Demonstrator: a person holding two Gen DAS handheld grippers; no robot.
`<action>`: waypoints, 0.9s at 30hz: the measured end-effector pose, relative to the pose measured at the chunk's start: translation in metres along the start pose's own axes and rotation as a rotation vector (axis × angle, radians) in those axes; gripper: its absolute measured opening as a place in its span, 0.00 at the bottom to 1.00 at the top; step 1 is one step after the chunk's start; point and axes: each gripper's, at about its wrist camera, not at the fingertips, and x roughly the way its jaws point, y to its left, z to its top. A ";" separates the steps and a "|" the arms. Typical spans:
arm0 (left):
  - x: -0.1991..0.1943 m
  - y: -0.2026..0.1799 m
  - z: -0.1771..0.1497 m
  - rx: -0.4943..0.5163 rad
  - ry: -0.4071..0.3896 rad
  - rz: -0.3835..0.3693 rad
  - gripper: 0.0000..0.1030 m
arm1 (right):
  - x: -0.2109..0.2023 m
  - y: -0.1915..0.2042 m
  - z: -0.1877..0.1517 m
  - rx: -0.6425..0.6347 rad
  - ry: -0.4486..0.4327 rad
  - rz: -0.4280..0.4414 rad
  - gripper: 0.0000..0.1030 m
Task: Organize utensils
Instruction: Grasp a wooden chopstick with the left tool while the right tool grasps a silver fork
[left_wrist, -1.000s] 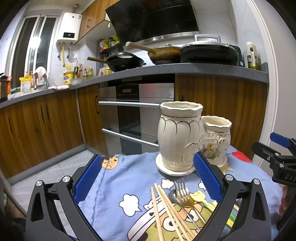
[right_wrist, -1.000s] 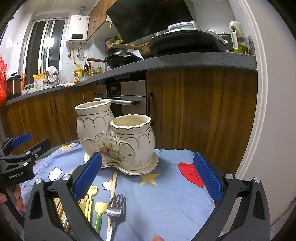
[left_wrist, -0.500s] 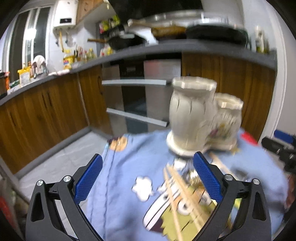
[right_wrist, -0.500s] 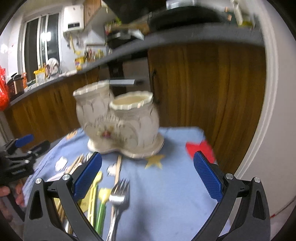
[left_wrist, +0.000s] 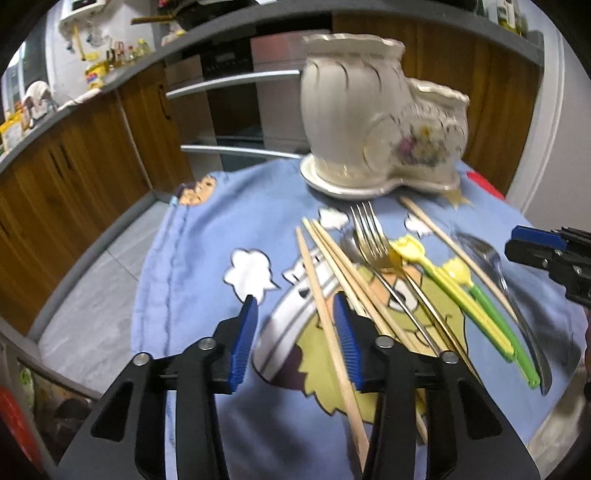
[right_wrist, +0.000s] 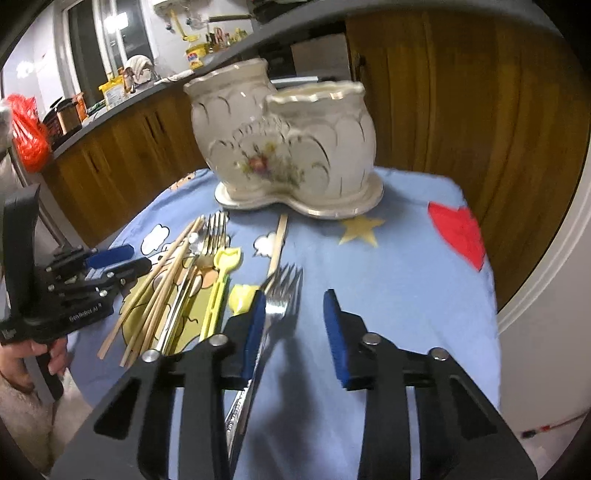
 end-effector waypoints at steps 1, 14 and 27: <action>0.001 -0.001 -0.001 0.000 0.009 -0.013 0.36 | 0.001 -0.001 0.000 0.012 0.009 0.016 0.29; 0.011 -0.008 0.005 0.013 0.037 -0.029 0.28 | 0.015 -0.002 -0.003 0.038 0.090 0.108 0.18; 0.010 0.005 0.010 -0.028 0.004 -0.064 0.06 | -0.006 0.009 0.004 -0.033 -0.027 0.109 0.03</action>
